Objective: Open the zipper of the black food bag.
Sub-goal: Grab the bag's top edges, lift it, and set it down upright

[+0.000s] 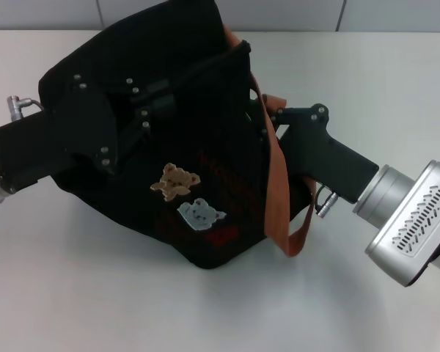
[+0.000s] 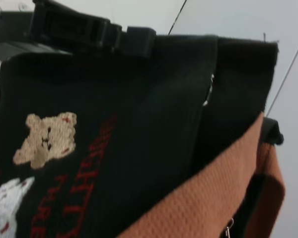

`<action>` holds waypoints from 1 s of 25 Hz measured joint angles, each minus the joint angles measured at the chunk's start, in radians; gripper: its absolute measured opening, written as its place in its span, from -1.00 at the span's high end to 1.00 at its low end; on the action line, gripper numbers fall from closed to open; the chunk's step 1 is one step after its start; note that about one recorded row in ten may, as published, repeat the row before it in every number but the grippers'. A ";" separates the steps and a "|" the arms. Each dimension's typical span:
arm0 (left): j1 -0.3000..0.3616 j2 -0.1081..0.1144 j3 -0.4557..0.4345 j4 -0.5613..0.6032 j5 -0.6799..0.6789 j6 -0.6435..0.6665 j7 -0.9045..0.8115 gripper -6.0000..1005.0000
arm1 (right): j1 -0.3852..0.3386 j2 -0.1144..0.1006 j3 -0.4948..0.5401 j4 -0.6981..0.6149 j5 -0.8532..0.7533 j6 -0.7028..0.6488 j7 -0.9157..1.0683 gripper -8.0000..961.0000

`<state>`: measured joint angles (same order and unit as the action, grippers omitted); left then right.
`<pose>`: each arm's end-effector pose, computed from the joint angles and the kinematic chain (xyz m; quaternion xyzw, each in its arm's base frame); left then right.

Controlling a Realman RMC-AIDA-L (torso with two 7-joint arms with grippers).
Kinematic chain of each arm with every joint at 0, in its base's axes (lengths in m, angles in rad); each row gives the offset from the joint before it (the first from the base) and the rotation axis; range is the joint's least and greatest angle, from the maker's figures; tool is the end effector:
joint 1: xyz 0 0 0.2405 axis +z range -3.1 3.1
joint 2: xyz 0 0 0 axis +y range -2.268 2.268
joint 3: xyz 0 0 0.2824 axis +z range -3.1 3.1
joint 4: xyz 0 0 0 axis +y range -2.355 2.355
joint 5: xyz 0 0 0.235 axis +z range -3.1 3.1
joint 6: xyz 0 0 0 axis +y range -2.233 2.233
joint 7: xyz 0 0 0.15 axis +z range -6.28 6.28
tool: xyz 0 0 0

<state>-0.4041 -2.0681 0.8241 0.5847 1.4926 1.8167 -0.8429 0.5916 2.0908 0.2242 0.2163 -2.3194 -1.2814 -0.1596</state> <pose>-0.2726 0.3187 0.0073 -0.8796 0.0313 -0.4294 0.2023 0.2545 0.3363 -0.1352 -0.8672 -0.1003 0.2920 0.3906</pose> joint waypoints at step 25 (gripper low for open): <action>0.056 0.005 -0.106 0.000 -0.012 0.005 0.001 0.76 | -0.067 -0.004 0.063 -0.089 0.003 0.073 0.012 0.79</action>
<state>-0.3481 -2.0632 0.7178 0.5844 1.4811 1.8221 -0.8421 0.5249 2.0865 0.2876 0.1275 -2.3162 -1.2089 -0.1478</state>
